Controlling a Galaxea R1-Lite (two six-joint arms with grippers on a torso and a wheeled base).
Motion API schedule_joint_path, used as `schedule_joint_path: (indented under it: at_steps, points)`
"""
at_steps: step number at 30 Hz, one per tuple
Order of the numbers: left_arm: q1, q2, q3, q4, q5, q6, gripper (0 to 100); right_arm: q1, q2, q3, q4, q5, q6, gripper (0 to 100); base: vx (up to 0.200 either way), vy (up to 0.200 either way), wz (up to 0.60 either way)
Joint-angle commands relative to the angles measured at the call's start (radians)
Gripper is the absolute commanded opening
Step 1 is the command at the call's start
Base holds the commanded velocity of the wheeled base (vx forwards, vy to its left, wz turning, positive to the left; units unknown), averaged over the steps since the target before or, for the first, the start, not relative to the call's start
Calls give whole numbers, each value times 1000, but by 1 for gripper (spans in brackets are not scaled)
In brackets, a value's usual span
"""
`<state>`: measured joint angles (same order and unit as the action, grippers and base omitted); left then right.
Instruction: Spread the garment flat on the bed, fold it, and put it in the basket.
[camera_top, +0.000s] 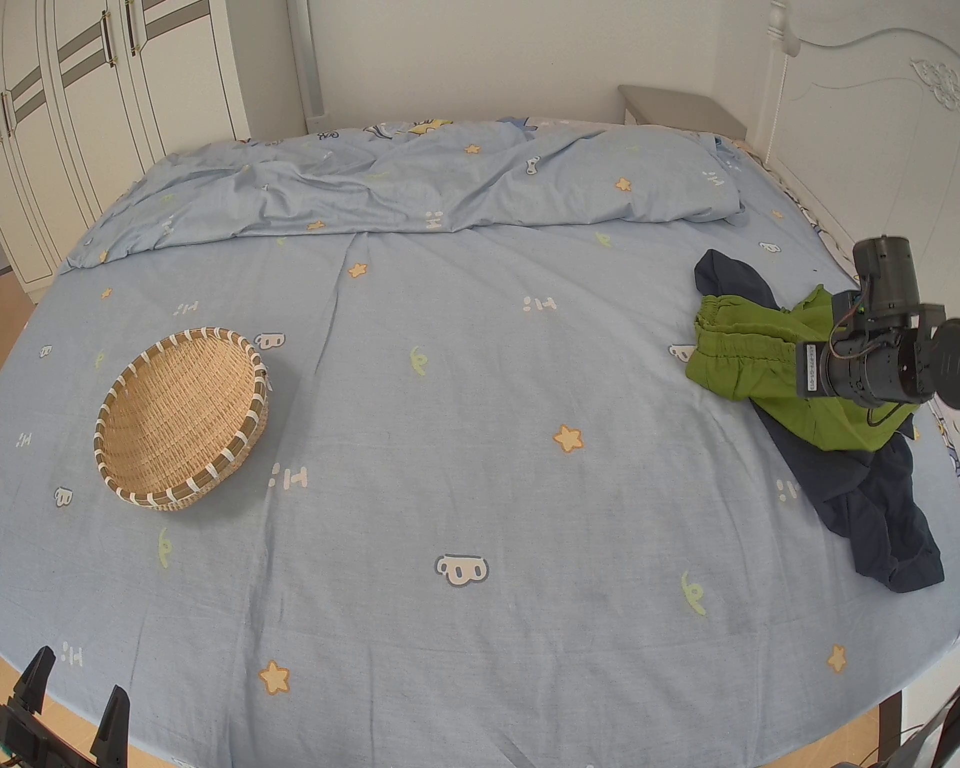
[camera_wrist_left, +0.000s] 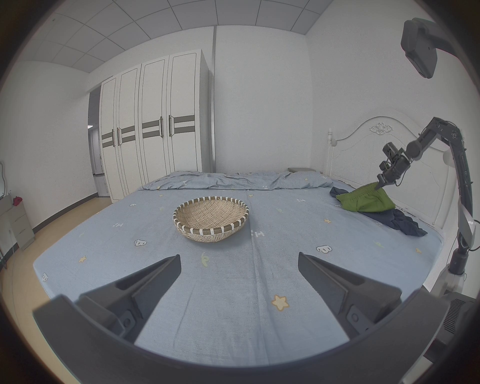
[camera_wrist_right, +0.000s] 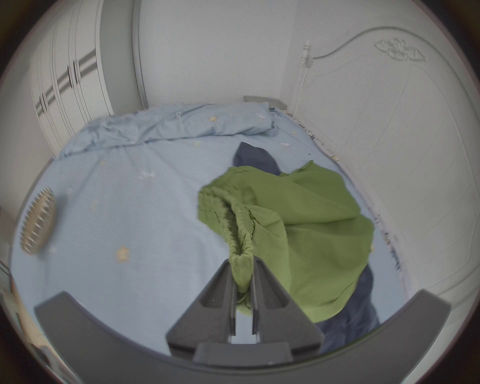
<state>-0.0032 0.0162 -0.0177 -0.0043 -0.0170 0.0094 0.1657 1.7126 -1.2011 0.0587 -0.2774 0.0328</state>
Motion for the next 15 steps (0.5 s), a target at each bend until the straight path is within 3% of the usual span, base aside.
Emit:
schedule_joint_path:
  at_steps: [1,6,8,11,15]
  points:
    - [0,-16,18,0,0,0,100,113,-103,-207,208,119,170,0,0,0,0]
    - [0,-16,18,0,0,0,100,198,-108,-361,383,144,274,0,0,0,0]
    - [0,-16,18,0,0,0,100,273,-110,-445,437,146,329,0,0,0,0]
    - [0,-16,18,0,0,0,100,314,-111,-474,444,146,338,0,0,0,0]
    - [0,-16,18,0,0,0,100,446,-125,-565,451,144,346,0,0,0,0]
